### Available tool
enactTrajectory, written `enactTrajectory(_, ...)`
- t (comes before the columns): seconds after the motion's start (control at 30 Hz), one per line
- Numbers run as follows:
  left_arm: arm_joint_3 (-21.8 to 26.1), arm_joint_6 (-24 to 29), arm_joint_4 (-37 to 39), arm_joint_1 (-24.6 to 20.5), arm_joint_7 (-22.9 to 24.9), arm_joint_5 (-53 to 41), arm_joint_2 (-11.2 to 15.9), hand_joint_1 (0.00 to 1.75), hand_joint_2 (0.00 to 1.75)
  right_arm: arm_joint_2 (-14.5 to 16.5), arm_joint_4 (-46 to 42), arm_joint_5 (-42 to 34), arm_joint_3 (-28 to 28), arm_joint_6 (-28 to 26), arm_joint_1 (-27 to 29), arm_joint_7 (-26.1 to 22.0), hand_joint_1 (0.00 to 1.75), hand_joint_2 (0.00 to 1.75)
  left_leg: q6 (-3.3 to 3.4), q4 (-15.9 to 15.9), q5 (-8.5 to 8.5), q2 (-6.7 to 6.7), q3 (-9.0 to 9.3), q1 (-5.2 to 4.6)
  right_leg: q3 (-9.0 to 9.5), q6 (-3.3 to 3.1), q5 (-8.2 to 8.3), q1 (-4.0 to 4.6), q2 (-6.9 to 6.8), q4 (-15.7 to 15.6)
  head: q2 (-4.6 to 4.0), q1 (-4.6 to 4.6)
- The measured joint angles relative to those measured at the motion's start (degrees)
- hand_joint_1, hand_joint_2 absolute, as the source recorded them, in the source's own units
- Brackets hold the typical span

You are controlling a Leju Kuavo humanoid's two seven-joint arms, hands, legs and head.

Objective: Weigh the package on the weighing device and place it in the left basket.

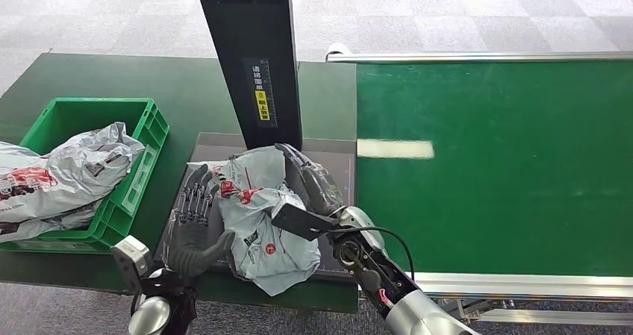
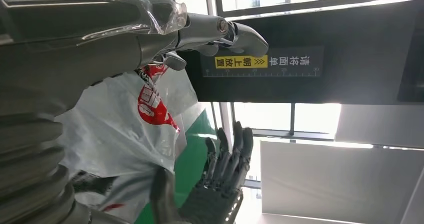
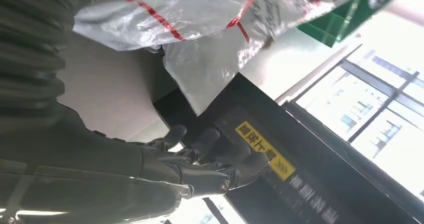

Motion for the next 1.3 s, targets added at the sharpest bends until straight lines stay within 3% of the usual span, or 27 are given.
enactTrajectory(0.23,-0.02,0.02,0.68,-0.36,0.04,0.0,-0.08,0.0,1.75,-1.13,-3.27,-10.41,-7.37,8.04,2.71,-5.95,0.0,1.75,0.0,0.0,0.0,0.01,0.01,0.0,0.0,0.0,0.0,0.0,0.01,0.0,0.0,0.0)
enactTrajectory(0.43,-0.06,0.07,0.69,-0.26,0.22,-0.7,-0.43,0.0,1.75,-1.98,-6.46,-21.0,-12.53,18.34,4.21,-8.74,0.0,1.75,0.0,0.0,0.0,0.0,0.0,0.0,0.0,0.0,0.0,0.0,0.0,0.0,0.0,0.0)
enactTrajectory(0.7,-0.52,2.15,0.68,0.08,1.66,-5.21,-0.84,0.0,1.75,-2.84,-11.79,-25.41,-15.75,20.47,7.43,-8.62,0.0,1.75,0.0,0.0,-0.01,0.0,0.01,0.0,0.0,0.0,0.0,0.0,0.0,-0.01,0.0,-0.01)
enactTrajectory(0.77,-1.53,5.86,0.76,0.15,4.11,-12.49,-0.91,0.0,1.75,-3.05,-14.69,-26.67,-16.35,20.78,10.12,-8.44,0.0,1.75,-0.01,0.0,-0.01,-0.03,-0.02,0.0,-0.02,0.0,-0.01,0.0,-0.02,-0.01,0.0,-0.02)
enactTrajectory(0.93,-3.86,19.57,2.2,-0.66,15.91,-37.18,-0.79,0.0,1.75,-3.53,-23.04,-26.35,-18.93,21.15,18.02,-7.38,0.0,1.75,-0.03,0.0,-0.06,0.0,-0.06,0.0,-0.06,0.0,-0.02,0.0,0.0,-0.02,0.0,-0.01)
enactTrajectory(1.1,-4.68,19.14,4.53,-2.52,26.51,-50.94,-0.51,0.0,1.75,-3.87,-27.51,-24.27,-21.36,21.16,22.07,-6.02,0.0,1.75,-0.03,0.0,-0.06,0.02,-0.03,0.0,-0.03,0.0,-0.01,0.0,0.02,-0.03,0.0,-0.02)
enactTrajectory(1.3,-4.7,17.87,9.04,-4.62,29.46,-55.23,-0.84,0.0,1.75,-3.71,-29.78,-22.98,-23.43,21.25,24.34,-5.47,0.0,1.75,-0.04,-0.01,-0.05,0.0,0.03,0.0,0.03,0.0,-0.01,0.0,0.02,-0.03,0.0,-0.01)
